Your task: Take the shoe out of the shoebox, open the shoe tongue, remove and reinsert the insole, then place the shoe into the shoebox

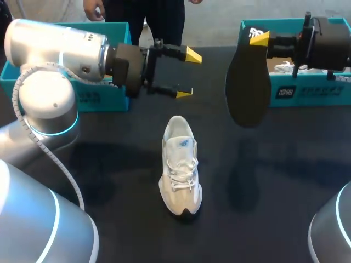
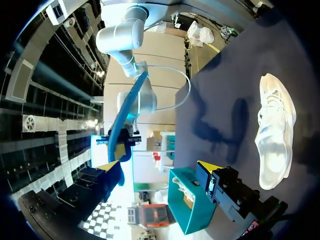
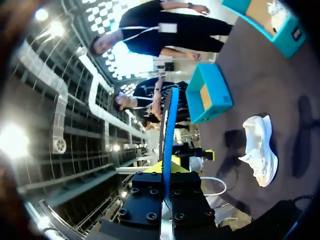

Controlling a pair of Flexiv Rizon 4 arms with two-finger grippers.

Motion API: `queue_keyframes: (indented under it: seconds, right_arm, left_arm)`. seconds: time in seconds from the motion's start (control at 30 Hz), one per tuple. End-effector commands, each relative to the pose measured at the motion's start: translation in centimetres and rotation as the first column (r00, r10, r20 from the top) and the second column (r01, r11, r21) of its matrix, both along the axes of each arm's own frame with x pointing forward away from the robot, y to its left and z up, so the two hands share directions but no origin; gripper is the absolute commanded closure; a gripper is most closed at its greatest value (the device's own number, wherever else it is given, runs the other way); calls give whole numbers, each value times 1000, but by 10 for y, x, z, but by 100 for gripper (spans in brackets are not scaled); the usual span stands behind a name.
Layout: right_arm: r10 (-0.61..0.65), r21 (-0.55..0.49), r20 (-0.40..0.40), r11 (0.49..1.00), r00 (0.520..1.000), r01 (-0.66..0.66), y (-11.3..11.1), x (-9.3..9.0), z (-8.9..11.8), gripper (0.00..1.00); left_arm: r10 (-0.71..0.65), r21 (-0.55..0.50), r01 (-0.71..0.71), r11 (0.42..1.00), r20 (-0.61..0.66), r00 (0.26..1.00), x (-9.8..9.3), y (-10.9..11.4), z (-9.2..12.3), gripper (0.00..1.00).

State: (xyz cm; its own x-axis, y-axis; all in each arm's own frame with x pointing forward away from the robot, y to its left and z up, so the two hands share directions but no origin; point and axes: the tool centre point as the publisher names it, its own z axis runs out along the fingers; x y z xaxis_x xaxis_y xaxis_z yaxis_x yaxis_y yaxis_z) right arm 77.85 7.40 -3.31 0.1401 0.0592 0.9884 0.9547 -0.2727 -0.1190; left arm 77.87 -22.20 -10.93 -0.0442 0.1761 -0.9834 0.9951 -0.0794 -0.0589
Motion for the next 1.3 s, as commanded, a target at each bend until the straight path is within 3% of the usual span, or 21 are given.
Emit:
queue_keyframes:
  seconds: [0.03, 0.33, 0.9, 0.97, 1.07, 1.13, 1.3]
  right_arm:
    - [36, -28, -39, 999, 999, -37, 6, 35, -4, 100]
    - [62, -41, -116, 997, 991, -67, 14, 68, -28, 100]
    - [74, -5, -214, 997, 974, -77, 53, 75, -49, 100]
    - [79, -1, -219, 997, 973, -81, 57, 72, -50, 100]
    - [82, 5, -218, 997, 972, -83, 61, 70, -51, 100]
    - [85, 8, -217, 996, 972, -85, 63, 68, -51, 100]
    - [88, 16, -213, 996, 973, -87, 66, 65, -50, 100]
  left_arm:
    - [22, -39, -21, 999, 12, 1000, -7, 0, -1, 0]
    - [51, -101, -49, 994, 18, 999, -10, -1, 9, 0]
    - [66, -111, -55, 992, 104, 992, -3, -19, 9, 3]
    - [72, -119, -58, 991, 113, 991, 0, -22, 8, 16]
    - [83, -116, -69, 991, 127, 988, 3, -25, 7, 27]
    - [83, -115, -68, 991, 130, 988, 4, -27, 6, 44]
    - [85, -117, -69, 991, 136, 987, 5, -30, 5, 56]
